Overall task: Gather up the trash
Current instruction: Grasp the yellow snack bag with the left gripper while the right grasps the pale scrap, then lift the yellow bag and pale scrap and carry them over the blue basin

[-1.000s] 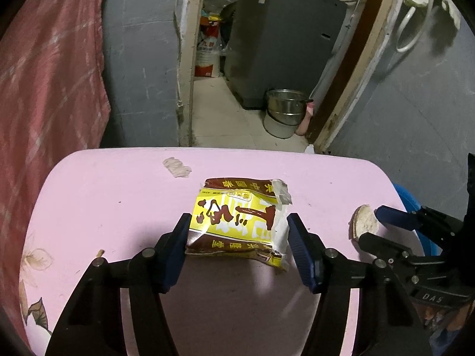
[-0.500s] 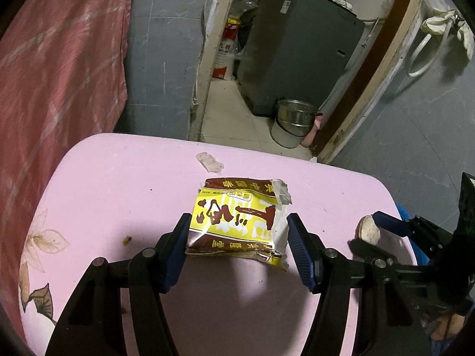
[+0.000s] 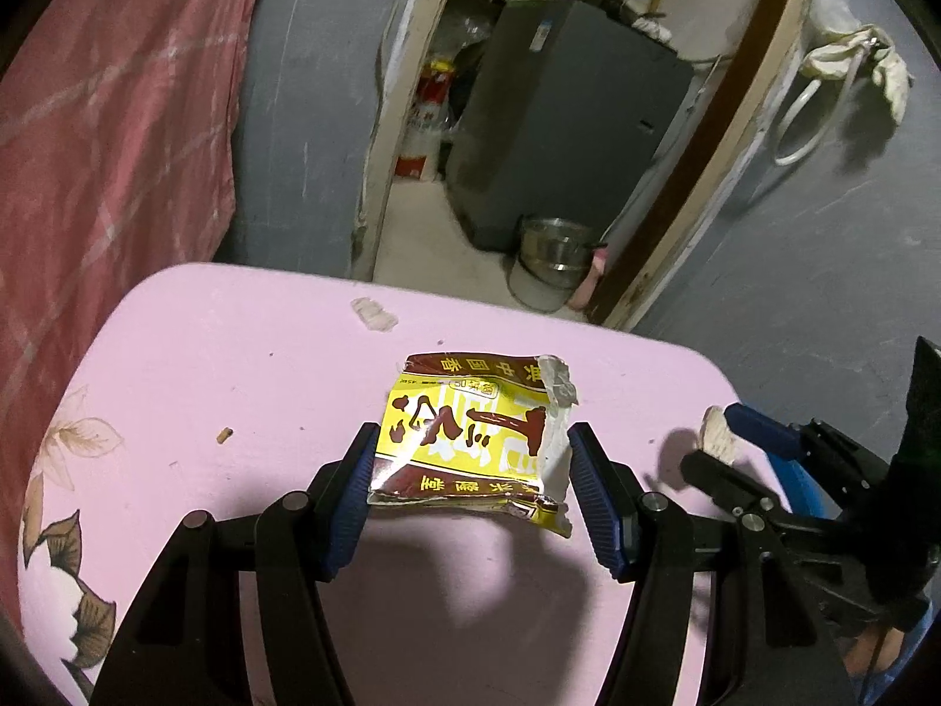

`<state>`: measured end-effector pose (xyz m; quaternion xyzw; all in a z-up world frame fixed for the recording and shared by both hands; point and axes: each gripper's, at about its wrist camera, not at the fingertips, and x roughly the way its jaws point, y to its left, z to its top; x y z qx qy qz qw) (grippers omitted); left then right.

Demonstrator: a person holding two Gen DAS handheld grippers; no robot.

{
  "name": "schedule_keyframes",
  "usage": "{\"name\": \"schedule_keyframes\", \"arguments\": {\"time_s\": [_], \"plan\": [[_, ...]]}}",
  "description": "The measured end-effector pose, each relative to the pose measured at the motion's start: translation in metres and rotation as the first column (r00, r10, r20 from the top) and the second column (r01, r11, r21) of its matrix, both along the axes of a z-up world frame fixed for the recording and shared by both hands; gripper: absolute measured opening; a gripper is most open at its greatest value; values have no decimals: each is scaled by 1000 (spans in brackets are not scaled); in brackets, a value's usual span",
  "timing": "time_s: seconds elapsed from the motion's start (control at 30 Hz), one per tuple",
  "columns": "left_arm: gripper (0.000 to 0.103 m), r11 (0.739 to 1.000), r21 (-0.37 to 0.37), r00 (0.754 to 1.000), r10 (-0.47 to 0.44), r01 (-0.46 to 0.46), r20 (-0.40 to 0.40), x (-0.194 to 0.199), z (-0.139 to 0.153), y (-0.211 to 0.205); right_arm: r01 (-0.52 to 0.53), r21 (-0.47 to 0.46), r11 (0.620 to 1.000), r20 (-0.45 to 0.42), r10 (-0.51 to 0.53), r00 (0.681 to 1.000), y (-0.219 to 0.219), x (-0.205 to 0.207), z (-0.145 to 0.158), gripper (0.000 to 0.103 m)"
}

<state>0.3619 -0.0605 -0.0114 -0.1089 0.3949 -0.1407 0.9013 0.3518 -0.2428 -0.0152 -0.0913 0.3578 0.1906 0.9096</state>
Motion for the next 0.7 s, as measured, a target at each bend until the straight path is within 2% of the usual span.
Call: {"name": "schedule_keyframes", "arguments": {"time_s": [0.13, 0.27, 0.43, 0.57, 0.7], "plan": [[57, 1000, -1, 996, 6, -6, 91, -14, 14, -8, 31, 65, 997, 108, -37, 993, -15, -16, 17, 54], [57, 1000, -6, 981, 19, -18, 191, -28, 31, -18, 54, 112, 992, 234, -79, 969, -31, -34, 39, 54], [57, 1000, -11, 953, 29, -27, 301, -45, 52, -34, 83, 147, 986, 376, -133, 917, -47, -59, 68, 54], [57, 1000, -10, 925, 27, -25, 378, -60, 68, -50, 110, 168, 980, 447, -175, 877, -57, -77, 82, 54], [57, 1000, -1, 893, 10, -11, 451, -73, 81, -69, 147, 188, 971, 520, -226, 824, -75, -98, 94, 54]]}}
